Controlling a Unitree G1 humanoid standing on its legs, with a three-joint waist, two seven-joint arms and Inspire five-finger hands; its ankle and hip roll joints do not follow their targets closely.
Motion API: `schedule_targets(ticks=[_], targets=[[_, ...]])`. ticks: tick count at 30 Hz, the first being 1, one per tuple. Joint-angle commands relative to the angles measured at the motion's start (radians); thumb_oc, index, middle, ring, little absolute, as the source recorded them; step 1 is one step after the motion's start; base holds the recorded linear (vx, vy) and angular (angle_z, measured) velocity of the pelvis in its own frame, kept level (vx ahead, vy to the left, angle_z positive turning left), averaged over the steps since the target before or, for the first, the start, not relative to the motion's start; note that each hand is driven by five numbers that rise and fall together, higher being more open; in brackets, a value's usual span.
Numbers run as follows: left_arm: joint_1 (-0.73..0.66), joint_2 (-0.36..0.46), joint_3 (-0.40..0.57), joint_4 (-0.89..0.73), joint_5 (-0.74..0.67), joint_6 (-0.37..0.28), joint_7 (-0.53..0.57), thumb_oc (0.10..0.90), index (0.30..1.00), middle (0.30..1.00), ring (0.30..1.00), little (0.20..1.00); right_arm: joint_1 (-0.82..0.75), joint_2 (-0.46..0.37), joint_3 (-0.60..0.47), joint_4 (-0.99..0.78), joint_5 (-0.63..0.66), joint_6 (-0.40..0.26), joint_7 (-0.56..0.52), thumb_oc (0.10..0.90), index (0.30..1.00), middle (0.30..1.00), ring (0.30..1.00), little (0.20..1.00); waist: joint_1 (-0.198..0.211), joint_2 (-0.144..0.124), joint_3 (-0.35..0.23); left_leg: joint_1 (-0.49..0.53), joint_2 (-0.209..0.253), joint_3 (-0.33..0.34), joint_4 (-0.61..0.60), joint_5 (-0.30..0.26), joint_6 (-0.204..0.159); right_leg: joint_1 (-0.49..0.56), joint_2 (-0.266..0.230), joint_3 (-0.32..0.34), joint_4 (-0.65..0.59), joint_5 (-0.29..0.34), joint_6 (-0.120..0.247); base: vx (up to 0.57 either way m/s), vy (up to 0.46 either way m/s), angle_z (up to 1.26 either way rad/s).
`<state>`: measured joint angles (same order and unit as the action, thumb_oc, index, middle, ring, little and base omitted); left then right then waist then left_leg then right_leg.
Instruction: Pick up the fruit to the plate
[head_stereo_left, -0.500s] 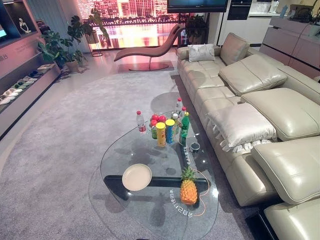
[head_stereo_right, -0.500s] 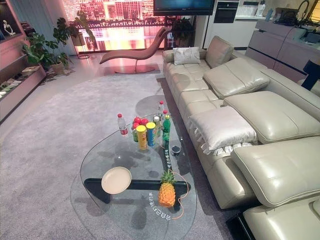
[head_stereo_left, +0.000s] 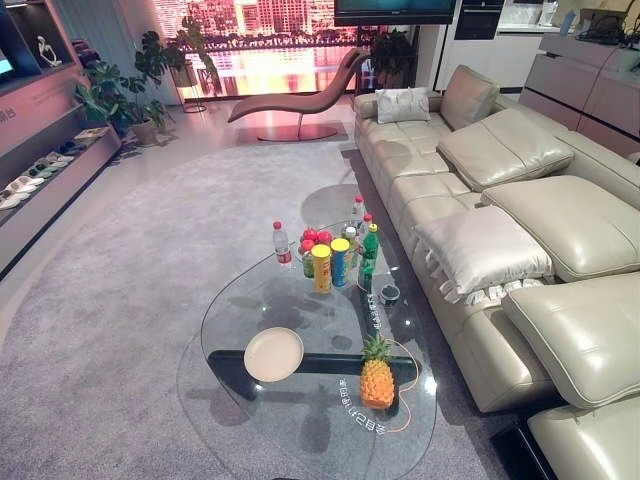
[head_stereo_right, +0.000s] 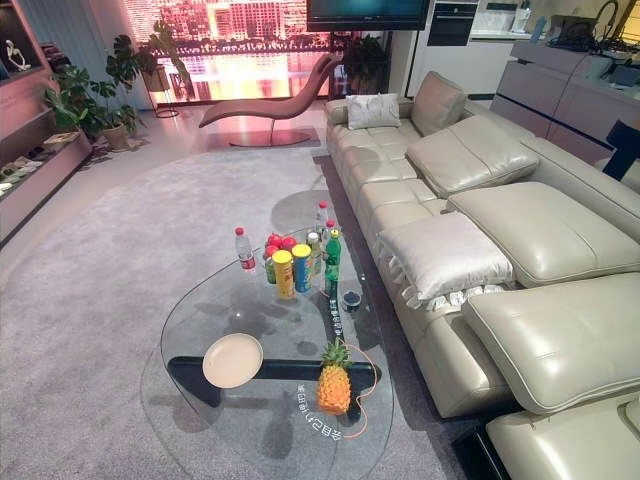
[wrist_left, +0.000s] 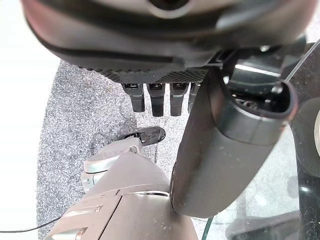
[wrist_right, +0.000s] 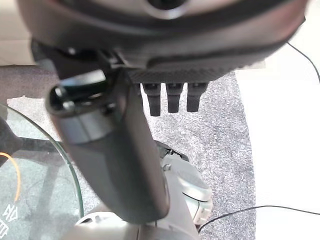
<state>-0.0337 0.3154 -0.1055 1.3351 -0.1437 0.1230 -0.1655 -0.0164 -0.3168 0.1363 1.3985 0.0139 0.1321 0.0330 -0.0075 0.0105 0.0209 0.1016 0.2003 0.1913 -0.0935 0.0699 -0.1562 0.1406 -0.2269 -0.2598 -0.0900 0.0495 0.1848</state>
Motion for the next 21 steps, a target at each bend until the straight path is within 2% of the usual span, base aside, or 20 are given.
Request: schedule_targets(ticks=[1,21], targets=[[-0.065,-0.003,-0.003,0.069,0.014,-0.016,-0.001,0.800,0.900,0.900,0.900,0.900,-0.086,-0.023,-0.027,0.068,0.029,0.003,-0.030,0.800,0.900,0.900,0.900,0.900,-0.002,0.005,0.054,0.032,0.078,0.043,0.006,0.010,-0.039,0.005,-0.070,-0.033,0.003,0.041,0.040,0.00,0.000,0.00],[-0.052,-0.001,-0.001,0.063,0.014,-0.011,-0.005,0.800,0.900,0.900,0.900,0.900,-0.076,-0.028,-0.025,0.057,0.017,0.012,-0.029,0.800,0.900,0.900,0.900,0.900,0.000,0.003,0.062,0.017,0.079,0.036,0.006,0.015,-0.041,-0.007,-0.066,-0.029,0.003,0.042,0.040,0.01,-0.002,0.00]])
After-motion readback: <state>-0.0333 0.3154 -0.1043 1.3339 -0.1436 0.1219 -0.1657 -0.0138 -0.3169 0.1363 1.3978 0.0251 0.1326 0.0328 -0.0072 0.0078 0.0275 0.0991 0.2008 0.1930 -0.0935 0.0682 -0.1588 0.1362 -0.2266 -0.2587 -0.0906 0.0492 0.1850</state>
